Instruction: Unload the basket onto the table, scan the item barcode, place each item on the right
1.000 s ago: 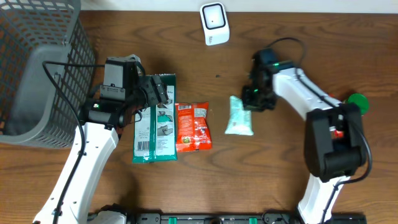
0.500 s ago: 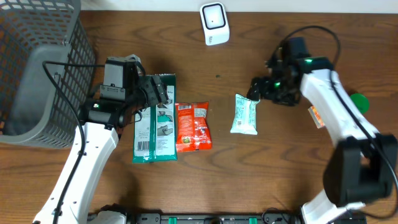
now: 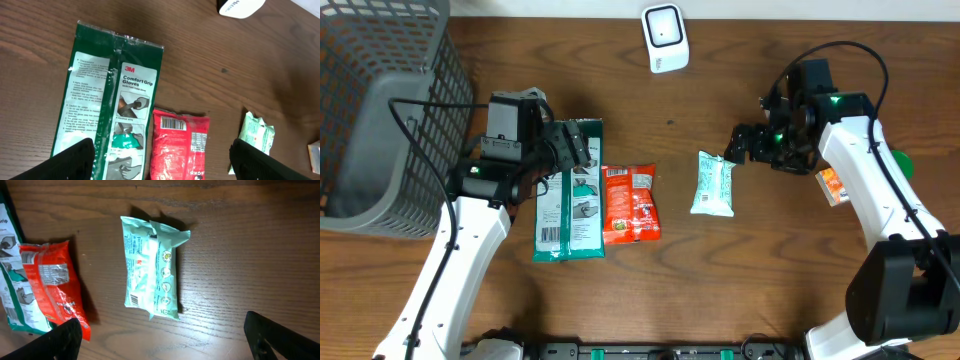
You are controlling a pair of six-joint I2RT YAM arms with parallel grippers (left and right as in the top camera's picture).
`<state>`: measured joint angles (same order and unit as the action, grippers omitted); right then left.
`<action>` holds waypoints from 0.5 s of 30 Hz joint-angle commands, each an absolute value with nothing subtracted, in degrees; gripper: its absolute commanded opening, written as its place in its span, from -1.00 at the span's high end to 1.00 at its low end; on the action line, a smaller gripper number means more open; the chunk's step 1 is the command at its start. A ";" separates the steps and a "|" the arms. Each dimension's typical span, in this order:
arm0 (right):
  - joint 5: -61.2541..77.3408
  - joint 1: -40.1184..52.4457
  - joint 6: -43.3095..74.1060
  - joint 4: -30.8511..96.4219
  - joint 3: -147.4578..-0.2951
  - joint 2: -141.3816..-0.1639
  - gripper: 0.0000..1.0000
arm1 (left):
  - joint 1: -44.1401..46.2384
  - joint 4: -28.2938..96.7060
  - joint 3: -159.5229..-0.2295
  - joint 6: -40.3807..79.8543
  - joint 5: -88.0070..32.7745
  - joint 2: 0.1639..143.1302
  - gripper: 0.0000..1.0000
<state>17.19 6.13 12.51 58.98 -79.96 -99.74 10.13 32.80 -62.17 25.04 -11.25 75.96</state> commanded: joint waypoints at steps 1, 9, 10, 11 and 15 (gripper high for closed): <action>19.44 6.04 10.94 57.47 -78.41 -100.03 -0.99 | 9.93 32.77 -62.48 24.08 -11.09 76.09 -0.73; 21.65 6.04 10.66 48.82 -71.85 -100.03 -0.79 | 9.93 32.73 -62.48 24.10 -11.09 76.09 -0.73; 21.82 6.04 10.66 47.62 -71.16 -100.03 -0.76 | 9.93 32.73 -62.48 24.08 -11.09 76.09 -0.73; 22.15 6.04 10.66 45.98 -70.30 -100.03 -0.73 | 9.93 32.73 -62.48 24.10 -11.09 76.09 -0.73; 22.61 6.04 10.66 42.50 -68.40 -100.03 -0.64 | 9.93 30.85 -62.48 24.10 -11.09 76.09 -0.73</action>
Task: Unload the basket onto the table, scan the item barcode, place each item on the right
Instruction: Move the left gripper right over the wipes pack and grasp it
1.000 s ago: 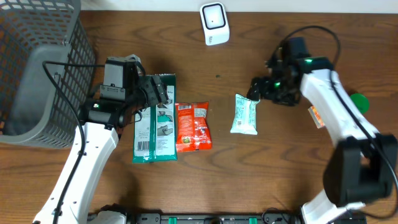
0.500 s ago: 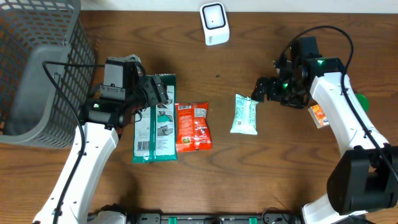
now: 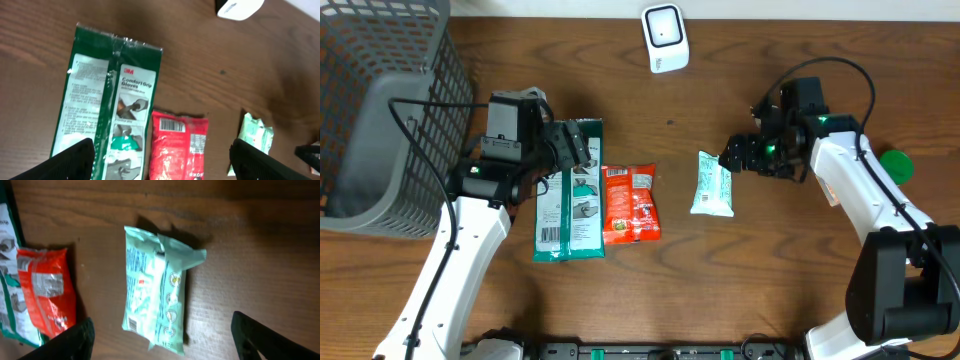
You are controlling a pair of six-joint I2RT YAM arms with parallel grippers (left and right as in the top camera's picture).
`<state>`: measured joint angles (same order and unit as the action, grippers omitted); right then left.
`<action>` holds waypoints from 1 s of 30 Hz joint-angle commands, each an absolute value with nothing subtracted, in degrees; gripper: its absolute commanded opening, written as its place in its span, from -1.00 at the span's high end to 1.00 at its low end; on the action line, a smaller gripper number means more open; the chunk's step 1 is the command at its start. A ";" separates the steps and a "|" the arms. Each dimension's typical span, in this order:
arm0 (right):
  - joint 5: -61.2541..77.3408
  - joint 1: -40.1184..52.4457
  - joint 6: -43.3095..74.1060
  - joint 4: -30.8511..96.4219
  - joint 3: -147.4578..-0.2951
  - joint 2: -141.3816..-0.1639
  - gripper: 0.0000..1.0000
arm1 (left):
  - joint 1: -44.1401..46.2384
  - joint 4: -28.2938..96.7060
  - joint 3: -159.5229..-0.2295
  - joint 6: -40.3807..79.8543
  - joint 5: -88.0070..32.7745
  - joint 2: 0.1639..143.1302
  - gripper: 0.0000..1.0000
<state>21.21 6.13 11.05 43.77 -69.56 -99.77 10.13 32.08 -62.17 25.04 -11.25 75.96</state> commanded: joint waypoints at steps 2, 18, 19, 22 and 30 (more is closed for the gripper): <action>22.59 6.04 10.63 41.78 -68.03 -100.03 -0.61 | 9.93 30.13 -62.48 24.10 -11.07 76.09 -0.73; 22.59 6.04 10.66 40.95 -67.79 -100.03 -0.62 | 26.09 28.88 -60.62 25.17 -19.88 84.09 0.72; 22.59 6.04 10.66 41.01 -67.75 -100.03 -0.63 | 27.83 27.18 -60.62 25.19 -19.90 85.84 0.79; 22.59 6.04 11.22 41.45 -67.75 -100.09 -0.61 | 31.86 23.14 -60.62 26.00 -19.92 90.02 0.85; 23.68 6.04 12.84 42.22 -67.70 -101.34 -0.47 | 39.70 11.77 -60.64 26.24 -19.88 99.37 0.85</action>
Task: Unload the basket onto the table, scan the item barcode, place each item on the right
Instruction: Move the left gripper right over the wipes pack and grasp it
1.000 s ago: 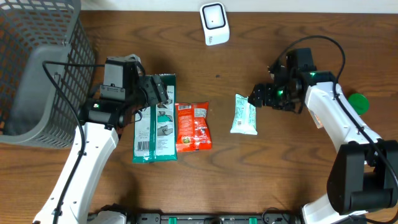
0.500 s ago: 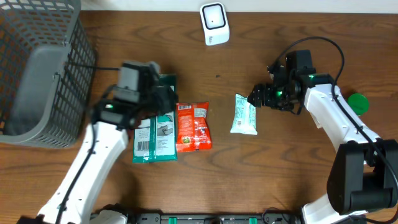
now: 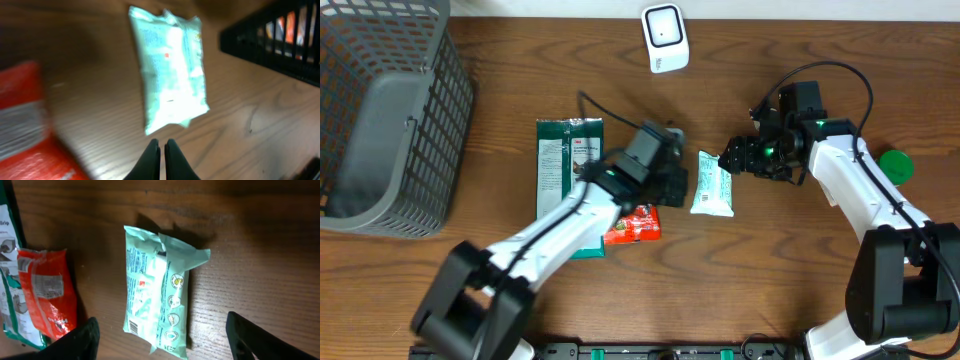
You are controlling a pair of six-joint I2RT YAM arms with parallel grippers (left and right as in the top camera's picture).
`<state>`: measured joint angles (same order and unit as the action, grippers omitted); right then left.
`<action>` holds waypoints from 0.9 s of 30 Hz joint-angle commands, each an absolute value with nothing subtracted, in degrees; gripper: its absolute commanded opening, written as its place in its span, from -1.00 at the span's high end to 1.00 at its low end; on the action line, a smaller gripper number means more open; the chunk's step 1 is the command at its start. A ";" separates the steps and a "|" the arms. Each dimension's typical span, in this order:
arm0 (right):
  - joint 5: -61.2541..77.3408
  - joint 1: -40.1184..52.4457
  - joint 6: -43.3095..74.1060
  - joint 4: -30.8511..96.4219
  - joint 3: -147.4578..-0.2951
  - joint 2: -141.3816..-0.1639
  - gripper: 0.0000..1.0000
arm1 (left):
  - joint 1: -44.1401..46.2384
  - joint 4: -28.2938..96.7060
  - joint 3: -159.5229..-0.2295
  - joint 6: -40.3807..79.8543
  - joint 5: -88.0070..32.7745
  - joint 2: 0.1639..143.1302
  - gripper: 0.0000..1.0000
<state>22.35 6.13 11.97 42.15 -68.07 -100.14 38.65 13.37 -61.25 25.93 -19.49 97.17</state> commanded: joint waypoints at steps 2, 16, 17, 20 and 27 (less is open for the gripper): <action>24.36 6.04 12.86 42.22 -67.70 -102.06 -0.36 | 40.12 10.31 -60.62 26.26 -19.90 101.14 0.85; 24.95 5.93 12.82 42.26 -67.70 -107.63 -0.20 | 41.17 5.63 -60.62 26.26 -18.37 106.45 0.85; 24.95 5.93 12.80 42.41 -67.70 -107.77 -0.20 | 41.23 5.50 -60.62 26.24 -18.13 106.98 0.85; 24.95 5.93 12.80 42.48 -67.70 -107.92 -0.20 | 41.50 3.88 -60.62 26.24 -17.91 108.31 0.85; 24.95 5.93 12.27 42.63 -67.61 -107.92 -0.20 | 41.63 1.37 -60.60 26.24 -17.10 109.91 0.85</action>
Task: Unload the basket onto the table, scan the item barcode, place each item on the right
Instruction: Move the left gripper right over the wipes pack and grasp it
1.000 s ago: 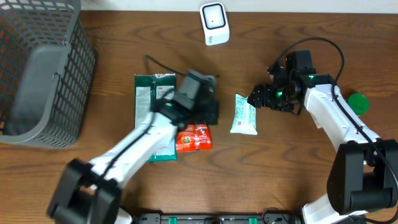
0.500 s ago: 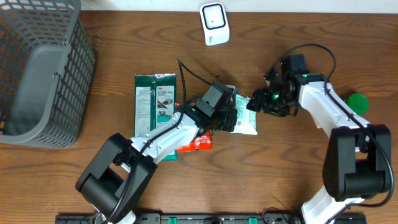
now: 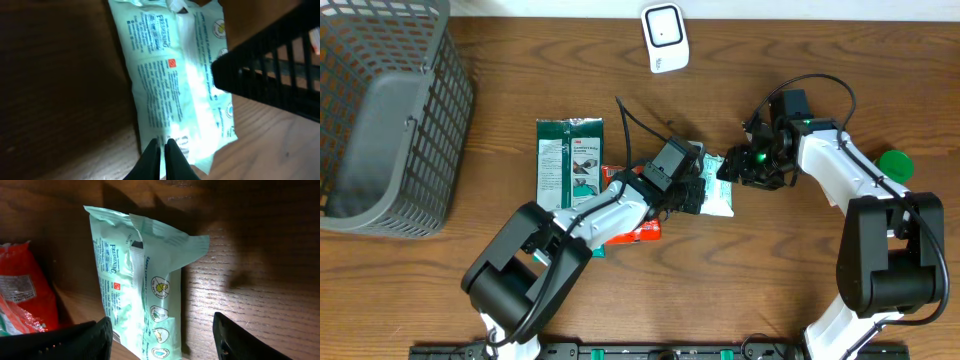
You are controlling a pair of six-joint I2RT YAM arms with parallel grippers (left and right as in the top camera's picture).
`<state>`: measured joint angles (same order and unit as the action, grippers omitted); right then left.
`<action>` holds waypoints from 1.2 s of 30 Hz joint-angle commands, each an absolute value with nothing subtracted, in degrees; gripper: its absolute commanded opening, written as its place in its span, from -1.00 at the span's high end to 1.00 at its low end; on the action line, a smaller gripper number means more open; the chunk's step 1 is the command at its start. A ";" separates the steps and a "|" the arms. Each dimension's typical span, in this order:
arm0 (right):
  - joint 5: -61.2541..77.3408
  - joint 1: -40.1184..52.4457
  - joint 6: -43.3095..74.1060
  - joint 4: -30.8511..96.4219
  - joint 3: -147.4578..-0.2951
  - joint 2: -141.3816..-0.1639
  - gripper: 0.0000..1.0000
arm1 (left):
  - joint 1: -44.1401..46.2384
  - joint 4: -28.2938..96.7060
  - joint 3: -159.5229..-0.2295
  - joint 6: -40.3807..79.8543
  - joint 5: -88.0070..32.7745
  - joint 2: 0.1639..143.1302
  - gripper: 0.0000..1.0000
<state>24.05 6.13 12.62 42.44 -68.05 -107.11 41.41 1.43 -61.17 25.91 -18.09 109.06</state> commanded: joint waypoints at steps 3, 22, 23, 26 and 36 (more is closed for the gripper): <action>24.95 5.93 12.10 42.46 -67.46 -107.92 -0.20 | 42.24 1.58 -60.58 26.24 -17.10 111.00 0.85; 31.99 5.69 6.57 34.00 -63.16 -107.92 -0.26 | 42.65 0.99 -60.97 26.24 -14.33 114.13 0.82; 33.28 5.61 5.78 33.95 -63.18 -107.92 -0.28 | 42.54 1.32 -61.28 26.24 -14.33 113.62 0.82; 33.32 5.19 5.48 33.87 -63.18 -107.92 -0.33 | 42.15 3.84 -62.52 26.22 -14.28 110.54 0.81; 33.28 4.03 5.45 33.15 -63.18 -107.92 -0.37 | 43.51 4.01 -62.57 29.50 -17.39 105.78 0.78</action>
